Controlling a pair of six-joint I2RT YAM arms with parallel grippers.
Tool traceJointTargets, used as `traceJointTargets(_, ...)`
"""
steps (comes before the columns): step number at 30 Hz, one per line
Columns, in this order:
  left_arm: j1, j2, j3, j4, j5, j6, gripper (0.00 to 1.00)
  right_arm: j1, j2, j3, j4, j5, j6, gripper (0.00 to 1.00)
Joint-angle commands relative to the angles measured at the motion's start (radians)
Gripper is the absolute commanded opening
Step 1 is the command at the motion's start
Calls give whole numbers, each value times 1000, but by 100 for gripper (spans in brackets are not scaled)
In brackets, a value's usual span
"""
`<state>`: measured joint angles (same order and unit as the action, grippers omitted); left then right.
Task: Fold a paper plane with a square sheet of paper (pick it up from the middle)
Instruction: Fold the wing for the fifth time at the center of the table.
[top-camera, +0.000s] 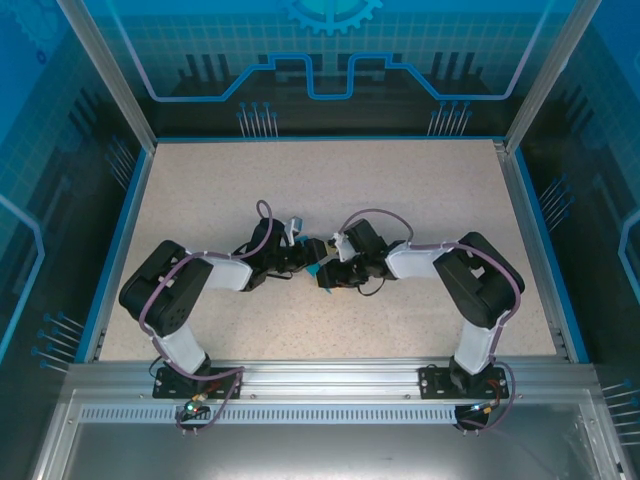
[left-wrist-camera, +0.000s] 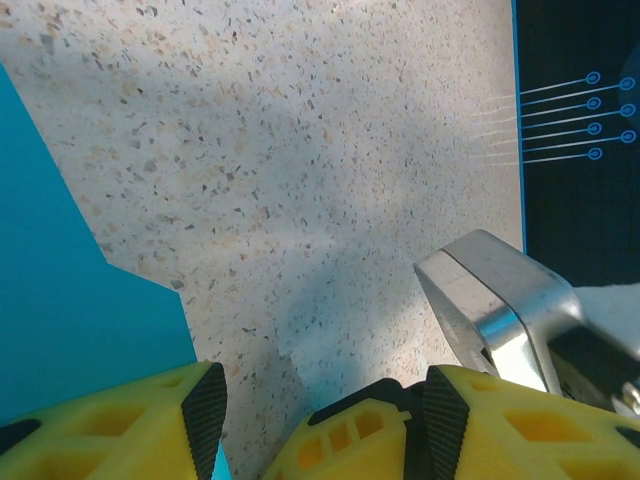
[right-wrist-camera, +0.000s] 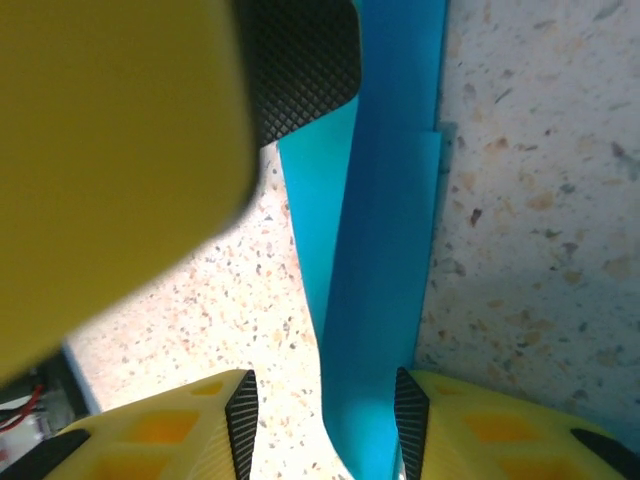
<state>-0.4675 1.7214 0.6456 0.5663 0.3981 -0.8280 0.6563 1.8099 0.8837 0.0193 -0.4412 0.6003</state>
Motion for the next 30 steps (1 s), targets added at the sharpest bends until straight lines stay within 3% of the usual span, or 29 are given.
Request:
traceJointTargets(1, -3, 8, 22, 14, 3, 21, 58, 25, -30, 24, -40, 129, -76, 44)
traceJointTargets(11, -3, 17, 27, 12, -1, 18, 57, 88, -18, 62, -64, 256, -134, 43)
traceJointTargets(30, -2, 43, 43, 20, 5, 8, 57, 96, 25, 34, -55, 262, -116, 23)
